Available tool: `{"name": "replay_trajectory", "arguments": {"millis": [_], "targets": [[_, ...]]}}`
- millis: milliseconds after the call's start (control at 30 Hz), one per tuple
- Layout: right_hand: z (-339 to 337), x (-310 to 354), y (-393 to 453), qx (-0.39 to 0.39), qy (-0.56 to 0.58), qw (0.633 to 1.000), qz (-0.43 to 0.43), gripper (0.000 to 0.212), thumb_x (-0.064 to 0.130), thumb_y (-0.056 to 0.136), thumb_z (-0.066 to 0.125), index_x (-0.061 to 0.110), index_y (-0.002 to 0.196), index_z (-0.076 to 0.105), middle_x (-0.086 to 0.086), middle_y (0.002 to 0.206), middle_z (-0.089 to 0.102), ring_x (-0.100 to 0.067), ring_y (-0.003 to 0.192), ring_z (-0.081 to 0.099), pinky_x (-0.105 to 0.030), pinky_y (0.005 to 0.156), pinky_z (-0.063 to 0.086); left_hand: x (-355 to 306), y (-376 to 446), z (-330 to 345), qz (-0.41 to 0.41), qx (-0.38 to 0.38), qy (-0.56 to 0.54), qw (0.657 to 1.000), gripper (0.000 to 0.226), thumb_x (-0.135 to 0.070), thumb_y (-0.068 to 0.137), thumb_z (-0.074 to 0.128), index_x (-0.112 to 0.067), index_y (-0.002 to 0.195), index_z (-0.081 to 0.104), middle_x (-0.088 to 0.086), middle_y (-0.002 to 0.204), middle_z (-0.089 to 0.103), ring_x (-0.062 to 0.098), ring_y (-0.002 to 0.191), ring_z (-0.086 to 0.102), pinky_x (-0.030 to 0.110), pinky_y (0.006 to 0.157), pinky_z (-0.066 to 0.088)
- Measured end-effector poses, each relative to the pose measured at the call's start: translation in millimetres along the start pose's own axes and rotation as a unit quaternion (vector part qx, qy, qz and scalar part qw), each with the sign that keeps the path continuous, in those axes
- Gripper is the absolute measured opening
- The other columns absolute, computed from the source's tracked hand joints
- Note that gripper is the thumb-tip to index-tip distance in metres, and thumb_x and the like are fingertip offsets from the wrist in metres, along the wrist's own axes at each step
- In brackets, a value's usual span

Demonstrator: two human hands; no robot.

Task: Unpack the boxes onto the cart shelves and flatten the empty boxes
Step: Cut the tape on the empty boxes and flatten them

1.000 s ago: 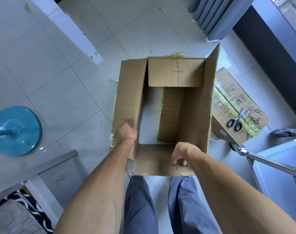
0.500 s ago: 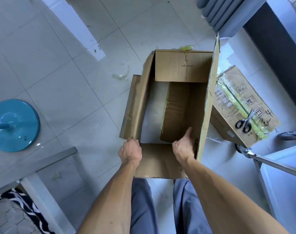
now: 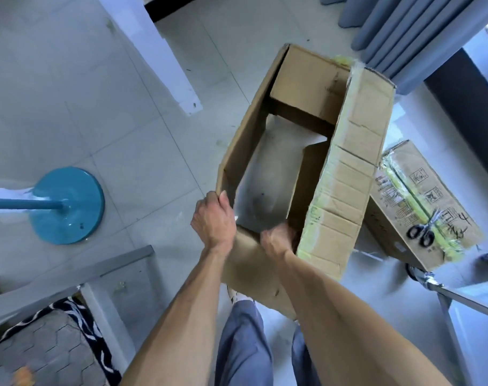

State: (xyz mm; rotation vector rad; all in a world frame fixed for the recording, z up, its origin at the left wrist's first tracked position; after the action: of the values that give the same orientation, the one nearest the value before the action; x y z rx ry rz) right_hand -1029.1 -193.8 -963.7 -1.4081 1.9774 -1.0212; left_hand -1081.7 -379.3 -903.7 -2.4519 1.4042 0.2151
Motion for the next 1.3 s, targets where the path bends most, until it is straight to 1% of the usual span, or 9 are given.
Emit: {"name": "replay_trajectory", "arguments": {"millis": [100, 233, 333, 533, 633, 700, 900, 1067, 1300], "targets": [[-2, 36, -19, 0.021, 0.069, 0.997, -0.036, 0.032, 0.007, 0.101, 0.038, 0.01, 0.127, 0.058, -0.008, 0.127, 0.063, -0.029, 0.116, 0.06, -0.037, 0.093, 0.041, 3, 20, -38, -0.032, -0.068, -0.042, 0.996, 0.035, -0.035, 0.102, 0.045, -0.007, 0.09, 0.062, 0.009, 0.079, 0.061, 0.02, 0.069, 0.048, 0.032, 0.061, 0.03], [-8, 56, -22, 0.029, 0.183, 0.983, -0.017, 0.031, 0.009, 0.102, 0.04, 0.008, 0.129, 0.056, -0.007, 0.13, 0.06, -0.027, 0.12, 0.056, -0.031, 0.1, 0.041, 30, 39, -65, -0.073, -0.094, -0.062, 0.991, 0.037, -0.038, 0.103, 0.042, -0.008, 0.092, 0.062, 0.008, 0.087, 0.064, 0.026, 0.083, 0.06, 0.038, 0.065, 0.047], [-5, 57, -17, 0.058, 0.352, 0.934, 0.032, 0.035, 0.015, 0.098, 0.049, 0.001, 0.129, 0.054, -0.017, 0.129, 0.058, -0.031, 0.119, 0.056, -0.021, 0.071, 0.043, 53, 42, -77, -0.092, -0.116, -0.058, 0.987, 0.038, -0.039, 0.103, 0.041, -0.009, 0.097, 0.063, 0.007, 0.093, 0.064, 0.027, 0.091, 0.059, 0.038, 0.069, 0.048], [-5, 59, -4, 0.079, 0.459, 0.884, 0.029, 0.055, 0.036, 0.093, 0.059, 0.008, 0.14, 0.048, -0.011, 0.128, 0.063, -0.027, 0.122, 0.057, -0.023, 0.103, 0.038, 46, 66, -118, -0.079, -0.19, -0.061, 0.977, 0.042, -0.046, 0.102, 0.041, -0.015, 0.11, 0.066, 0.004, 0.1, 0.056, 0.022, 0.099, 0.051, 0.033, 0.067, 0.043], [-9, 56, 2, 0.054, 0.445, 0.893, 0.033, 0.047, 0.042, 0.094, 0.056, 0.009, 0.127, 0.058, -0.008, 0.111, 0.067, -0.03, 0.114, 0.058, -0.023, 0.09, 0.038, 25, 77, -135, -0.037, -0.216, -0.083, 0.972, 0.043, -0.051, 0.099, 0.045, -0.017, 0.112, 0.068, 0.004, 0.105, 0.057, 0.021, 0.103, 0.052, 0.033, 0.07, 0.044], [-9, 47, 6, 0.043, 0.41, 0.908, 0.076, 0.045, 0.04, 0.097, 0.051, 0.005, 0.125, 0.057, -0.014, 0.121, 0.063, -0.033, 0.117, 0.056, -0.028, 0.09, 0.04, 6, 70, -135, 0.004, -0.233, -0.09, 0.968, 0.035, -0.044, 0.094, 0.058, -0.013, 0.102, 0.071, 0.007, 0.1, 0.057, 0.024, 0.098, 0.053, 0.03, 0.066, 0.039], [-3, 24, 13, 0.03, 0.416, 0.901, 0.118, 0.045, 0.031, 0.104, 0.036, 0.0, 0.129, 0.057, -0.02, 0.129, 0.061, -0.038, 0.121, 0.056, -0.038, 0.103, 0.044, -17, -12, -24, 0.043, -0.007, -0.027, 0.999, 0.018, -0.028, 0.087, 0.063, -0.016, 0.1, 0.066, 0.01, 0.1, 0.058, 0.033, 0.099, 0.053, 0.043, 0.08, 0.041], [-2, -3, 27, 0.017, 0.452, 0.888, 0.078, 0.045, 0.03, 0.104, 0.037, -0.005, 0.124, 0.057, -0.023, 0.123, 0.061, -0.037, 0.114, 0.059, -0.04, 0.098, 0.049, 8, -89, 76, 0.007, 0.225, -0.026, 0.974, 0.025, -0.013, 0.086, 0.043, -0.014, 0.098, 0.064, 0.01, 0.1, 0.067, 0.035, 0.097, 0.062, 0.038, 0.082, 0.046], [5, -41, 36, 0.015, 0.293, 0.949, 0.115, 0.022, 0.018, 0.097, 0.048, 0.004, 0.105, 0.062, -0.019, 0.12, 0.062, -0.036, 0.112, 0.06, -0.034, 0.091, 0.049, 64, -64, 75, -0.124, 0.229, -0.031, 0.965, 0.034, -0.013, 0.093, 0.049, -0.017, 0.125, 0.059, 0.012, 0.122, 0.059, 0.03, 0.11, 0.058, 0.034, 0.082, 0.046]]}}
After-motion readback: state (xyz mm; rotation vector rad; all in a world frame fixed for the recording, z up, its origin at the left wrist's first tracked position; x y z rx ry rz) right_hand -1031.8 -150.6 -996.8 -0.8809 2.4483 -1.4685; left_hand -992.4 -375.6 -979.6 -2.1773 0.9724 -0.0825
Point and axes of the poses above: each hand's wrist, its own y-axis towards the middle knuckle, its own z-axis out of the palm, x = y × z, the point moved 10 cm from there along y, towards the middle knuckle
